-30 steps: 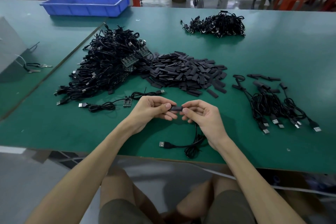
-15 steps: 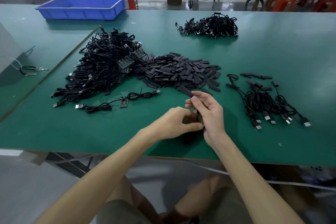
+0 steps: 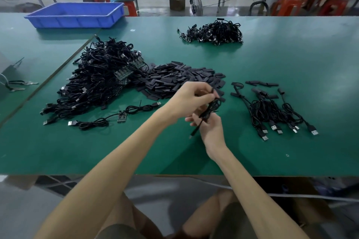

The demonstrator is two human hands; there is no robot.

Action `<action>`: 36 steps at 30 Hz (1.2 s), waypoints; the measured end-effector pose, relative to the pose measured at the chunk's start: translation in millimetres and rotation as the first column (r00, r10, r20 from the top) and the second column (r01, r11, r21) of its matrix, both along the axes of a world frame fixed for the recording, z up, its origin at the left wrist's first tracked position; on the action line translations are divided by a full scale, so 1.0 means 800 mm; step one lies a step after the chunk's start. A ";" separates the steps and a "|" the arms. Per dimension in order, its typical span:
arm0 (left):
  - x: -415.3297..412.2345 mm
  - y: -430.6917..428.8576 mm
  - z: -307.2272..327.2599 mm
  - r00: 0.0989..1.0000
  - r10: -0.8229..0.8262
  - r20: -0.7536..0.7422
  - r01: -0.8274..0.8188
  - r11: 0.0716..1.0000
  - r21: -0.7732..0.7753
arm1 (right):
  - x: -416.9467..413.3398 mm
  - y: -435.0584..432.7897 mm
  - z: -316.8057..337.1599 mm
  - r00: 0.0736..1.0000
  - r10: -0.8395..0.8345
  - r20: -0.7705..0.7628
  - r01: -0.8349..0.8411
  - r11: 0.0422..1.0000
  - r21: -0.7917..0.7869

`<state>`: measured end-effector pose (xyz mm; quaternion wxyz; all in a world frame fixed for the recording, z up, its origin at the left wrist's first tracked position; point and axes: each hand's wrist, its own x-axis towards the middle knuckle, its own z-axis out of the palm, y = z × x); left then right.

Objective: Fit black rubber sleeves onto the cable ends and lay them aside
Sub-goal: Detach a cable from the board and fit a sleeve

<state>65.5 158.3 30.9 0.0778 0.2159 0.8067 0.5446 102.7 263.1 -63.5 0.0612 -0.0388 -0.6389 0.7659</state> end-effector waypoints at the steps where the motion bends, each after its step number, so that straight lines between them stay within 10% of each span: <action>1: -0.004 0.015 0.004 1.000 -0.004 -0.028 0.004 1.000 -0.014 | 0.001 -0.003 0.002 1.000 0.025 0.008 -0.025 0.999 0.042; 7: -0.035 0.100 0.010 0.994 0.056 0.097 -0.057 0.998 0.011 | 0.010 -0.005 -0.002 0.985 0.171 -0.004 -0.143 0.834 0.532; 14: -0.026 0.133 -0.042 0.944 0.057 0.325 -0.037 0.997 -0.066 | 0.017 -0.002 0.003 0.947 0.321 0.004 -0.311 0.915 0.255; 28: -0.006 0.135 -0.040 0.919 -0.219 0.327 0.309 0.916 -0.256 | 0.017 -0.004 0.001 0.955 0.296 0.006 -0.281 0.898 0.338; 36: -0.006 0.061 -0.016 0.980 0.132 -0.147 -0.134 0.991 -0.005 | 0.012 -0.007 0.006 0.984 0.174 0.034 -0.156 0.759 0.632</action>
